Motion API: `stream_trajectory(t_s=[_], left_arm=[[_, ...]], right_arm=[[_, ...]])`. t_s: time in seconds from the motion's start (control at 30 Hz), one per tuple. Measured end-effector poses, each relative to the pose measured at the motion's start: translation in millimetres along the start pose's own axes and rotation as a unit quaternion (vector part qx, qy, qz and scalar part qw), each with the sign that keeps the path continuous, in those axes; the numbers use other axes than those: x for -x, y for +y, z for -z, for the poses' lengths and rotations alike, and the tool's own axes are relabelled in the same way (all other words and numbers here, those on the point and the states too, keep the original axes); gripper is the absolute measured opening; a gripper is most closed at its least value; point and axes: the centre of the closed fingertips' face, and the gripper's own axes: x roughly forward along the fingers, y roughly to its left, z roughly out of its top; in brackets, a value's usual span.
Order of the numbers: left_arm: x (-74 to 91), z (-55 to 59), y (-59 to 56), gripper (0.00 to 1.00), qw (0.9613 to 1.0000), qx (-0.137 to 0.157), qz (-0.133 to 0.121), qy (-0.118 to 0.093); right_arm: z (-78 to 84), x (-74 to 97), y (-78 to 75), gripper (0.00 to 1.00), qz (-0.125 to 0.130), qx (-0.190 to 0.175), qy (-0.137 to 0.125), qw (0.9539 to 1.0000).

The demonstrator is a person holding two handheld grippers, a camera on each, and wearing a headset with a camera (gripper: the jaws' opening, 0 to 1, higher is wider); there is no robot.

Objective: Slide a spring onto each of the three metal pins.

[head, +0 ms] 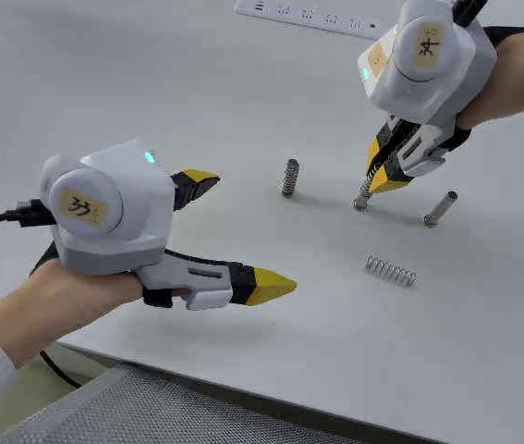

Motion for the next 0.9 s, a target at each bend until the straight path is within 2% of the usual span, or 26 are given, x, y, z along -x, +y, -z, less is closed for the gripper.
stream_trajectory(t_s=[0.27, 0.9], left_arm=[[0.3, 1.4, 0.4, 0.92, 1.0, 0.0, -0.001, 0.002], [-1.2, 3.8, -1.9, 0.91, 1.0, 0.004, 0.002, 0.001]], right_arm=[[2.3, -8.3, 0.3, 0.07, -0.006, -0.004, 0.004, 1.0], [1.0, -14.7, 5.4, 0.07, -0.004, -0.02, 0.002, 0.9998]])
